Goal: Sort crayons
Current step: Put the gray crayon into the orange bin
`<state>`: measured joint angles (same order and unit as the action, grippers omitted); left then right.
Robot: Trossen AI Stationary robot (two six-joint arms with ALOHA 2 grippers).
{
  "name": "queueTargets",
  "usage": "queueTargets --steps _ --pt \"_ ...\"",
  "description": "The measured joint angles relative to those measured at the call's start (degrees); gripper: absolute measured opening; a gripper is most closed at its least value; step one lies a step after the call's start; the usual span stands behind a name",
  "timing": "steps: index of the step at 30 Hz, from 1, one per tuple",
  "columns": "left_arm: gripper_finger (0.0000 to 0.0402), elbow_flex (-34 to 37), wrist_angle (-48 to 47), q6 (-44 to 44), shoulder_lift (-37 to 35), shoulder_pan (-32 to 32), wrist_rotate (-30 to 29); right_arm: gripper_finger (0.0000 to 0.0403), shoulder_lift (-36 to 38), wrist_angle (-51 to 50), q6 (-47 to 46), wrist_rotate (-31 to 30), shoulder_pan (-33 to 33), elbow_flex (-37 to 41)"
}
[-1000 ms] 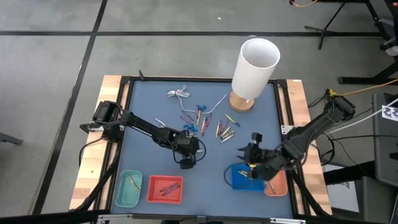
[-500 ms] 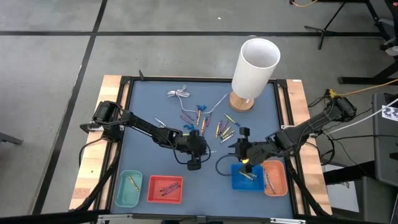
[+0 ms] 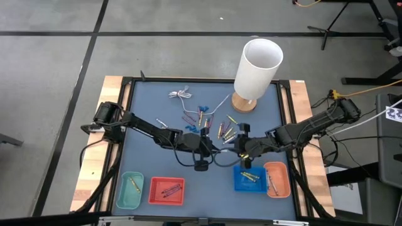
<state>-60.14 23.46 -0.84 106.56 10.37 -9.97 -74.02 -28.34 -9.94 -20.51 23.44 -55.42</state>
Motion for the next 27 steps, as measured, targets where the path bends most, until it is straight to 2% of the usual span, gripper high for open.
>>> queueTargets --steps 7,27 --pt "0.0010 -0.02 0.29 0.07 -0.02 0.02 -0.03 0.0120 0.00 -0.17 0.04 3.23 0.15 0.00" --pt "0.0010 -0.04 4.09 0.07 -0.10 0.02 -0.02 0.0120 0.00 1.06 0.03 3.21 0.15 0.00"
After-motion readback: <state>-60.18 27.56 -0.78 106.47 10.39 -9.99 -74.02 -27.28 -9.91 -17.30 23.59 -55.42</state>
